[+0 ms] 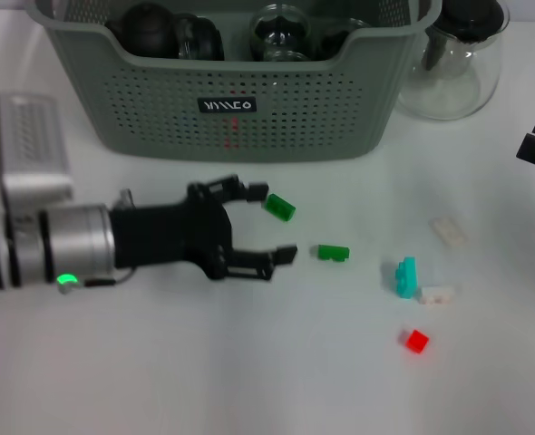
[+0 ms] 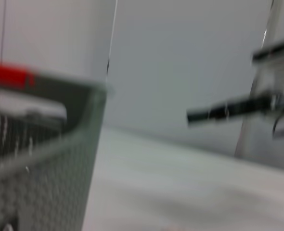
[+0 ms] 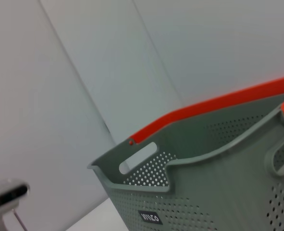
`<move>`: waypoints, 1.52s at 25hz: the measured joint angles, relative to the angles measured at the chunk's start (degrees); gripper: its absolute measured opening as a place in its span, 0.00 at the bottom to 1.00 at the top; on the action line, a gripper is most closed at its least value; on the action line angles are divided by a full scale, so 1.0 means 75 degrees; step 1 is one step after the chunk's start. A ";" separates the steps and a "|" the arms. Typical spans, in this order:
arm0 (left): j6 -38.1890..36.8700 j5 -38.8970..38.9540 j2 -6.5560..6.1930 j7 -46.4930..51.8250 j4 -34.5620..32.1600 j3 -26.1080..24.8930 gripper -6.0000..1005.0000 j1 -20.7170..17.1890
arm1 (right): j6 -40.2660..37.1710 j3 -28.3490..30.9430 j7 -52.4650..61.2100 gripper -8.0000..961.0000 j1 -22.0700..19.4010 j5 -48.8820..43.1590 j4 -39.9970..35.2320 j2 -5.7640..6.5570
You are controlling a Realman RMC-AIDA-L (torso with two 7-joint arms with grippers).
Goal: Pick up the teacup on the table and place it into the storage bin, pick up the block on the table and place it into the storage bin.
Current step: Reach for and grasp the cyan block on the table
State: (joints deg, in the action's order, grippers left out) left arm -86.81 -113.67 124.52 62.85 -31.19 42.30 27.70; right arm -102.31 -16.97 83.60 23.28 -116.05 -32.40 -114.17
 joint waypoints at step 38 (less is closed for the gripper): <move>-0.2125 -0.0401 -0.0140 -0.0969 -0.0392 -0.2600 0.94 -0.1241 | 0.0206 -0.8281 0.5285 0.76 0.2759 -0.4287 -0.4262 -0.0866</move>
State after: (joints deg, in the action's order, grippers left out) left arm -102.75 -116.68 123.47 55.59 -34.13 22.80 18.40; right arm -100.77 -79.07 123.24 43.98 -148.21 -64.37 -120.67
